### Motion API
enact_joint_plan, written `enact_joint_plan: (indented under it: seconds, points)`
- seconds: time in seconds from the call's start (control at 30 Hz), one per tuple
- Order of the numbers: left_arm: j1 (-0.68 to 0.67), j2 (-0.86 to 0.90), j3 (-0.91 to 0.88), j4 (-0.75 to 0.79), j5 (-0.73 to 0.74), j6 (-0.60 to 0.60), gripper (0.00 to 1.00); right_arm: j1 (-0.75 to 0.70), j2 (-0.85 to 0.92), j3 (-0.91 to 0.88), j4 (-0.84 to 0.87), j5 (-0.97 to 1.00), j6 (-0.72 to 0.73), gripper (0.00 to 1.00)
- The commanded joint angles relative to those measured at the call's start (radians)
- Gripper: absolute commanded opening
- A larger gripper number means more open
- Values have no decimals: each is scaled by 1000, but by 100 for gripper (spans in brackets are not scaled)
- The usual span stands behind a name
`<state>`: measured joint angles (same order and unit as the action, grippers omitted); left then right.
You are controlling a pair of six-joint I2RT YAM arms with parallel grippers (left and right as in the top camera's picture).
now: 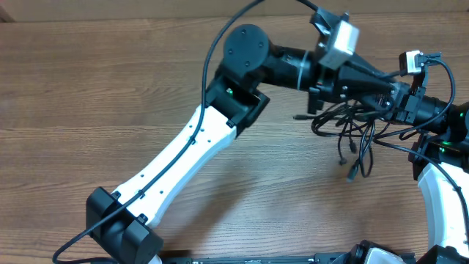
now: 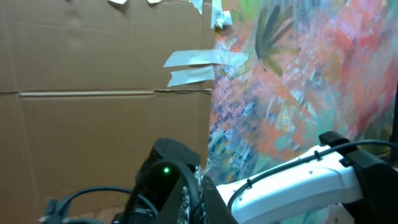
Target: Untangle cables
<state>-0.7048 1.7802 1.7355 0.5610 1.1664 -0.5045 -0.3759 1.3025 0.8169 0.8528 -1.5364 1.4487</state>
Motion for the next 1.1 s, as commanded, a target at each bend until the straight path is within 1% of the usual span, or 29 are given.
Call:
enact_joint_plan:
  seconds: [0.0, 0.07, 0.23, 0.3, 0.47, 0.67, 0.8, 0.9, 1.03, 1.07]
  points:
    - [51, -29, 13, 113, 80, -175, 4, -25, 30, 6, 0, -33, -30, 4]
    - [72, -29, 13, 195, 97, -245, 4, -41, 48, 6, 0, -33, -34, 4]
    - [138, -29, 13, 455, 113, -436, 4, -81, 103, 6, -4, -33, -34, 4]
    - [170, -29, 13, 513, 113, -480, 4, -86, 115, 6, -5, -33, -34, 4]
    - [246, -29, 13, 513, 110, -507, 4, -99, 117, 6, -4, -33, -48, 4]
    - [365, -29, 13, 506, 110, -556, 4, -193, 117, 6, -48, -33, -64, 4]
    - [400, -29, 13, 413, 119, -557, 4, -219, 117, 6, -51, -33, -63, 4]
    - [407, -29, 13, 317, 145, -498, 4, -219, 117, 6, -51, -33, -58, 4]
    - [439, -29, 13, -11, 114, -331, 4, -219, 117, 6, -51, -33, -40, 4]
    - [448, -29, 13, -157, 76, -270, 4, -219, 117, 6, -51, -33, -40, 4]
